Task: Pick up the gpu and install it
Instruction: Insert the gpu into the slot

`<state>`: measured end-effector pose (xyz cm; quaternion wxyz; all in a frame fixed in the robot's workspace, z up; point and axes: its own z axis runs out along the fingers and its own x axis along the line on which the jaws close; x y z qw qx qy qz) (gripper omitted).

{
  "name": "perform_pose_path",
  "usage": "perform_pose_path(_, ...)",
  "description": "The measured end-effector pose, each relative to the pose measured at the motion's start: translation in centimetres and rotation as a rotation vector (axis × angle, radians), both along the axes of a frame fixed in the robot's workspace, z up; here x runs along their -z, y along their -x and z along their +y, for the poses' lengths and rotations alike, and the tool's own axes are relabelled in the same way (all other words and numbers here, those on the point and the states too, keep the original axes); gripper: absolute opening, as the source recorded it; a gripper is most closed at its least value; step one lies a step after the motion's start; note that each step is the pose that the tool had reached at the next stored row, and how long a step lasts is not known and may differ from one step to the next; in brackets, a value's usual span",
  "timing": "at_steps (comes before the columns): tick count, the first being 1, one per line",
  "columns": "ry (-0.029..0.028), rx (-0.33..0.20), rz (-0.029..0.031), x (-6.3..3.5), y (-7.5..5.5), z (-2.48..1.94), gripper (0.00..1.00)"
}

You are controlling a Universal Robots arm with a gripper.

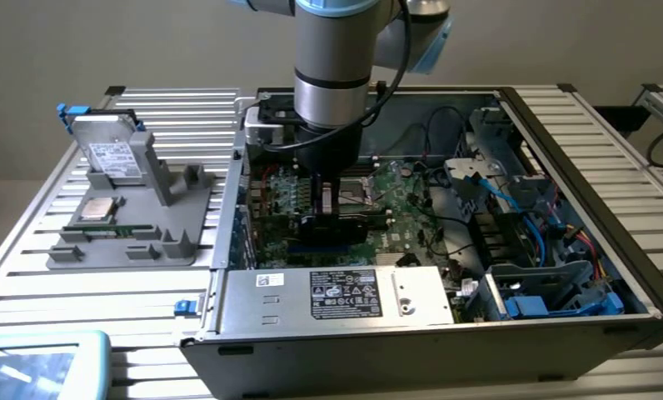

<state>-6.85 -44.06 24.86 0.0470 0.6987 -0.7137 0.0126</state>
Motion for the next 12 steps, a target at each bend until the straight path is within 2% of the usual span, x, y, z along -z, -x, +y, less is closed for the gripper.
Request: perform_pose_path(12,-0.0005,-0.001,0.0008,0.0,-0.09,-0.01,0.27)
